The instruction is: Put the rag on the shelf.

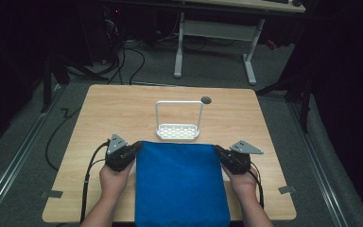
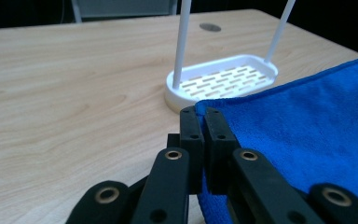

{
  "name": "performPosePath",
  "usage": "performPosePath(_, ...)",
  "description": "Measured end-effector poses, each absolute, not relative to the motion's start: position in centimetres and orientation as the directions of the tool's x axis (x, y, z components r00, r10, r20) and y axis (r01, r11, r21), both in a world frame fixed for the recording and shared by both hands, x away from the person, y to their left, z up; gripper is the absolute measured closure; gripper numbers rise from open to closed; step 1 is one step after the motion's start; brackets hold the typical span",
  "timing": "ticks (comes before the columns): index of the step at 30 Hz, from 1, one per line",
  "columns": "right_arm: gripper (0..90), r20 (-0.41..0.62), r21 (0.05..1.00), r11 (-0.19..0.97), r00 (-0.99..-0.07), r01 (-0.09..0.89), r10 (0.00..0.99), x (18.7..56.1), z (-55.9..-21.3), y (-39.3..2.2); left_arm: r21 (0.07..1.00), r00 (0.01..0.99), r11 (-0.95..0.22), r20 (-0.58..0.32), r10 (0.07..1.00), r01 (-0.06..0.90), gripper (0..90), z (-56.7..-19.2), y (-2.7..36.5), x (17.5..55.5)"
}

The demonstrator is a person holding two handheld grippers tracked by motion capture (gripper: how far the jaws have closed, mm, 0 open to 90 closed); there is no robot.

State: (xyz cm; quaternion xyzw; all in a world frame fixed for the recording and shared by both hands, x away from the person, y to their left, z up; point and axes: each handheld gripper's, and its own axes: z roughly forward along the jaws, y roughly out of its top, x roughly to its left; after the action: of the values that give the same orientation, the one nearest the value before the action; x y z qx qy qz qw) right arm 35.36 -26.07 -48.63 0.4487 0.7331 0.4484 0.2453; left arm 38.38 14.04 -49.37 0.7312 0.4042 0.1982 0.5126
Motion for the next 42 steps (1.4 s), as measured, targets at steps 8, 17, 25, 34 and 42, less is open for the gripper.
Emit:
performPosePath(8, 88.7, 0.017, 0.915, 0.181, -0.482, 0.361, 0.876, 34.5, -47.0, -25.9, 0.934, 0.594, -0.111, -0.122, 0.795, 0.34, 87.9, -47.7, 14.4, 37.2)
performPosePath(17, 88.7, -0.003, 0.949, 0.153, -0.48, 0.274, 0.877, 33.2, -44.7, -25.9, 0.959, 0.604, -0.081, -0.106, 0.79, 0.273, 88.0, -45.8, 13.9, 36.0)
performPosePath(25, 88.8, -0.038, 0.97, 0.145, -0.467, 0.195, 0.883, 32.4, -42.7, -25.9, 0.977, 0.598, -0.076, -0.059, 0.799, 0.197, 88.0, -43.5, 14.0, 35.8)
performPosePath(34, 88.8, -0.063, 0.984, 0.131, -0.447, 0.124, 0.892, 32.5, -40.3, -26.0, 0.99, 0.593, -0.062, -0.025, 0.805, 0.125, 88.1, -40.7, 13.9, 36.3)
performPosePath(42, 88.8, -0.091, 0.991, 0.125, -0.44, 0.049, 0.893, 32.7, -37.6, -25.6, 0.996, 0.594, -0.044, -0.011, 0.804, 0.078, 88.1, -38.6, 13.8, 36.6)
